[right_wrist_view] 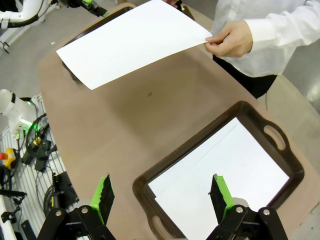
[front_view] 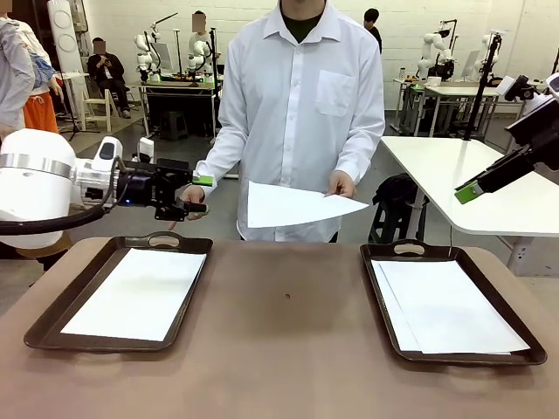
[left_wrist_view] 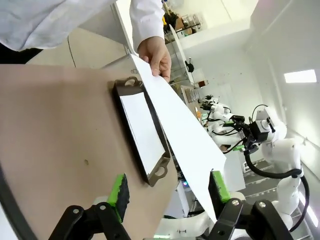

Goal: Sort the A4 documents.
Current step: Receive the A4 Paper.

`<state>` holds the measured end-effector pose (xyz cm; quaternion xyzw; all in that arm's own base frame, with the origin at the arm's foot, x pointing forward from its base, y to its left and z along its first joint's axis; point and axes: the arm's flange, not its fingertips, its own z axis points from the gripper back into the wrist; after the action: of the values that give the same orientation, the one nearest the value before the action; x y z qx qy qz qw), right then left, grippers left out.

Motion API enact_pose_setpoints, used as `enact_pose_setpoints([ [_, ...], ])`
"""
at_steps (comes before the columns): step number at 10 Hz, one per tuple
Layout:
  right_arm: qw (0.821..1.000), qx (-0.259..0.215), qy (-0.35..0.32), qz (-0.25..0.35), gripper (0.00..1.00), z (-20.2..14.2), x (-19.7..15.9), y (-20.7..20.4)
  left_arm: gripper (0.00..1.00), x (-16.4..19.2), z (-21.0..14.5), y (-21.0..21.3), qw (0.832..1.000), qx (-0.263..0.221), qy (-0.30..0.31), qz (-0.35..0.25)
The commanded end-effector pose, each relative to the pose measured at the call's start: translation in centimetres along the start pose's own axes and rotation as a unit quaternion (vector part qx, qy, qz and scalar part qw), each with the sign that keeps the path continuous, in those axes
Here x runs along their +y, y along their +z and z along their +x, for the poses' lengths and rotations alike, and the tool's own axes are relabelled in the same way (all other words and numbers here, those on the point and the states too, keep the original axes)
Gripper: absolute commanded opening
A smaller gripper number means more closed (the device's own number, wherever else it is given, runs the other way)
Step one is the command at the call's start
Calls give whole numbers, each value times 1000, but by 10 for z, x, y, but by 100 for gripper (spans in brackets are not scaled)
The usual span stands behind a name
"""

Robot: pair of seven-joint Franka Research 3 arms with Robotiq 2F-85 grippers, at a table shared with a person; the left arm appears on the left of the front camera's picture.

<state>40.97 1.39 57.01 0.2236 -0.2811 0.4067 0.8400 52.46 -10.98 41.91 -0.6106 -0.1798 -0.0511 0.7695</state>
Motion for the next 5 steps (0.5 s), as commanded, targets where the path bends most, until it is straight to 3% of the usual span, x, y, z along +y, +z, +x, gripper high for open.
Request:
enact_pose_setpoints([
  [1, 1000, -11, 1, 11, 100, 0, -1, -1, 83, 1, 10, -21, 999, 7, 34, -10],
  [5, 1000, -11, 1, 11, 100, 0, -1, -1, 83, 11, 15, -68, 995, 48, 71, -44],
])
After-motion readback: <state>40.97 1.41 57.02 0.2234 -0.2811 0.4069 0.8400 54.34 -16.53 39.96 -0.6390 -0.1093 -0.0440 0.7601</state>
